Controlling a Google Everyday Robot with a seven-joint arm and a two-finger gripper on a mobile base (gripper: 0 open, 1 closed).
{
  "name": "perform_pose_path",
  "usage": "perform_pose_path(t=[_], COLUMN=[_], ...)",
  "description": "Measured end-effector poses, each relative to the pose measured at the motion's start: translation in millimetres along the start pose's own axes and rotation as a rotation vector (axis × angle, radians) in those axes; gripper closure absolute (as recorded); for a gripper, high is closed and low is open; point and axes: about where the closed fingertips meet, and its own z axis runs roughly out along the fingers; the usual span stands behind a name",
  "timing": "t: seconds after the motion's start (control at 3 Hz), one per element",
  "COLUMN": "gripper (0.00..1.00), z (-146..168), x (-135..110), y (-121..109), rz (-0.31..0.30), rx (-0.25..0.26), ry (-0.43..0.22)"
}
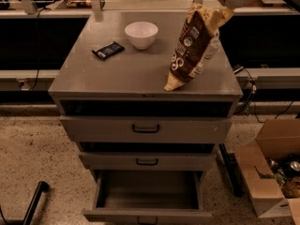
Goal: Pick brown chip bag from bottom drawer and place on counter
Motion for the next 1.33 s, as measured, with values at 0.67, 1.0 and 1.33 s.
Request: perform_pose_path(t=[0.67,1.0,1.33], gripper=[0.0,0.0,0.0], z=[-4.3,-4.0,-6.3], x=[-2.3,-11.7,-23.7], y=[4.9,52.6,68.5], rz=[-0.053,-0.053,-0.039], rx=[-0.096,-0.227,-0.266], ry=[-0.003,-0.074,-0.128])
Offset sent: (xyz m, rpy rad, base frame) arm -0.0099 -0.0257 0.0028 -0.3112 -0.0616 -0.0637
